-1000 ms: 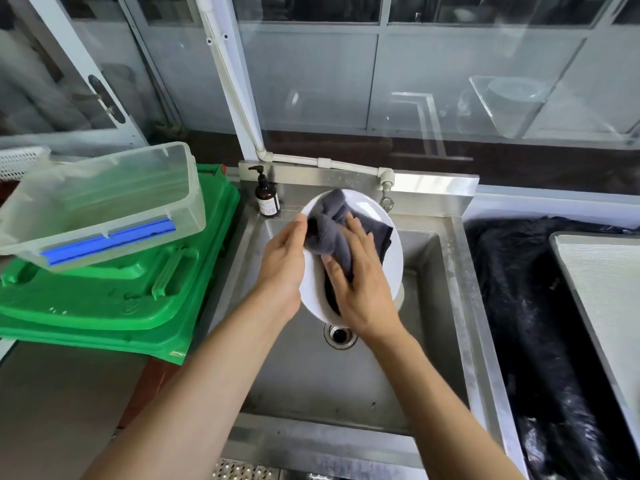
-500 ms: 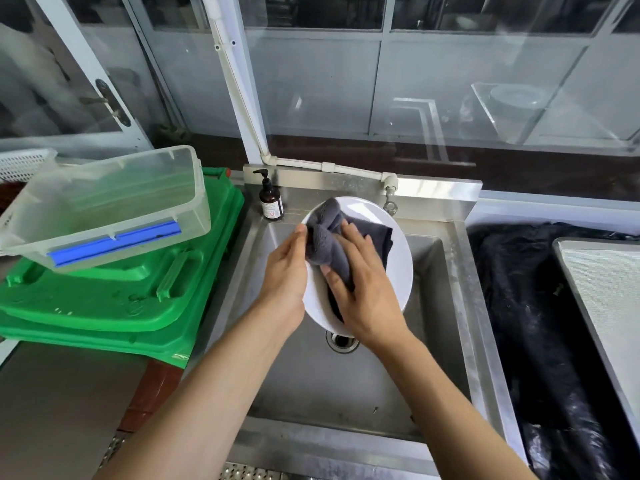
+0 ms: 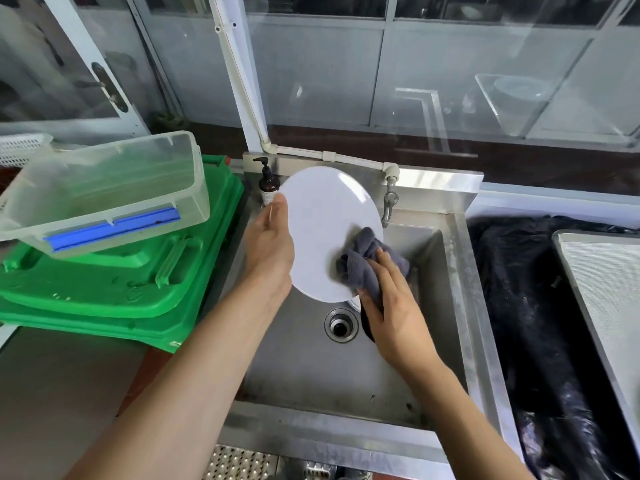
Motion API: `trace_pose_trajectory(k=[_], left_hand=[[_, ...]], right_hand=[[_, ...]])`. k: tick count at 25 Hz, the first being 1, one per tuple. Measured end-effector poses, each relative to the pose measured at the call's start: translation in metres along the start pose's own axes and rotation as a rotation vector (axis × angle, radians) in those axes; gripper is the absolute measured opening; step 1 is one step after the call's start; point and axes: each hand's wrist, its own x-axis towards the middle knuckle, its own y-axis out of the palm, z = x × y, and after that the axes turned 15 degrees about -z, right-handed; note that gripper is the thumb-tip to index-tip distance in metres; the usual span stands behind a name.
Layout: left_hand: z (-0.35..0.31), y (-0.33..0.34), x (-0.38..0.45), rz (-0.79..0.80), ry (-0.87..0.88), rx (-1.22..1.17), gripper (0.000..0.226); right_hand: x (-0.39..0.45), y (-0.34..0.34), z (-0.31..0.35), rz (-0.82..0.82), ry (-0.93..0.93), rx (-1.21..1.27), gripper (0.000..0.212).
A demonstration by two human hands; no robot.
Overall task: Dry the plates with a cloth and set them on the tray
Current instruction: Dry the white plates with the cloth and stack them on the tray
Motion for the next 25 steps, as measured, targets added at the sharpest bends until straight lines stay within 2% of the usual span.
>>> trace_pose_trajectory(k=[2,4,7,11,14,15,16,18,20,22,23,24,25], left_hand=[[0.005,0.001,0.002,-0.018,-0.004,0.007,0.039],[0.009,0.004,0.004,-0.045,-0.013,0.034,0.042],[0.010,0.012,0.002,-0.070,-0.066,0.064,0.035],[0.003,0.015,-0.005,-0.052,-0.195,0.017,0.040],[-0.003,0.013,-0.007,0.001,-0.356,-0.056,0.030],[-0.007,0.011,-0.008,0.045,-0.401,-0.087,0.029],[-0.008,0.008,-0.008,0.102,-0.412,-0.102,0.029],[-0.007,0.004,-0.005,0.220,-0.351,-0.054,0.032],[0.004,0.000,0.003,0.223,-0.193,0.028,0.028],[0.020,-0.004,0.011,0.124,-0.001,0.173,0.020],[0.031,-0.007,0.014,0.090,0.034,0.237,0.021],[0.040,-0.010,0.013,0.091,-0.010,0.247,0.026],[0.045,-0.011,0.011,0.123,-0.128,0.179,0.032]], right_hand=[[-0.022,0.009,0.012,0.006,-0.045,0.041,0.052],[-0.030,0.015,0.026,-0.006,-0.172,0.036,0.050],[-0.024,0.020,0.039,-0.044,-0.339,0.001,0.053],[-0.006,0.014,0.036,-0.251,-0.466,-0.152,0.043],[0.003,0.008,0.034,-0.349,-0.497,-0.150,0.049],[0.004,0.007,0.034,-0.352,-0.442,-0.101,0.049],[0.005,0.005,0.036,-0.353,-0.308,-0.018,0.046],[0.008,0.000,0.038,-0.365,0.114,0.273,0.032],[0.013,-0.008,0.035,-0.425,0.471,0.559,0.027],[0.016,-0.015,0.026,-0.440,0.676,0.710,0.033],[0.018,-0.019,0.023,-0.437,0.736,0.771,0.034],[0.019,-0.022,0.022,-0.428,0.779,0.826,0.034],[0.020,-0.025,0.022,-0.417,0.814,0.867,0.034]])
